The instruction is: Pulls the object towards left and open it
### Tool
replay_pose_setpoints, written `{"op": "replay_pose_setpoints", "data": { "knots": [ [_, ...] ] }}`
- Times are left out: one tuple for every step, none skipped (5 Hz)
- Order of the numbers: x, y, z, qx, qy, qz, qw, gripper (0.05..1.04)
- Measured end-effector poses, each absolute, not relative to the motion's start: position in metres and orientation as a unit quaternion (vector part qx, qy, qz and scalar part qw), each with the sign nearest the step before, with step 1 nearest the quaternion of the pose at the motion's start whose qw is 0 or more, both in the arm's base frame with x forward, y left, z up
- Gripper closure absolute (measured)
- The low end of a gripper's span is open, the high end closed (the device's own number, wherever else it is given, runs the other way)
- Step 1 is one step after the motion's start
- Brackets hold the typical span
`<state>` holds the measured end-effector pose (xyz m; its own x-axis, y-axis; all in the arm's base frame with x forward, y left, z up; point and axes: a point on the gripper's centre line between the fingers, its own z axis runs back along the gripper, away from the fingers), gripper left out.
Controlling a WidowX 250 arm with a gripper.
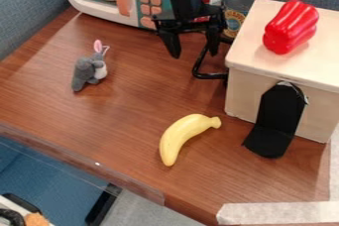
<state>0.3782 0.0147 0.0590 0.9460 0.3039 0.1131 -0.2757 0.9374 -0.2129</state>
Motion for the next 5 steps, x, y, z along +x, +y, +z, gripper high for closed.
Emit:
{"op": "replay_pose_setpoints", "data": {
  "knots": [
    [0.381, 0.014, 0.042, -0.102, -0.051, 0.148, 0.982, 0.084],
    [0.38, 0.022, 0.036, -0.103, -0.042, 0.159, 0.981, 0.133],
    [0.379, 0.026, 0.036, -0.106, -0.042, 0.164, 0.98, 0.413],
    [0.379, 0.035, 0.036, -0.106, -0.045, 0.172, 0.978, 0.68],
    [0.376, 0.06, 0.037, -0.103, -0.05, 0.188, 0.975, 0.876]
  ]
}}
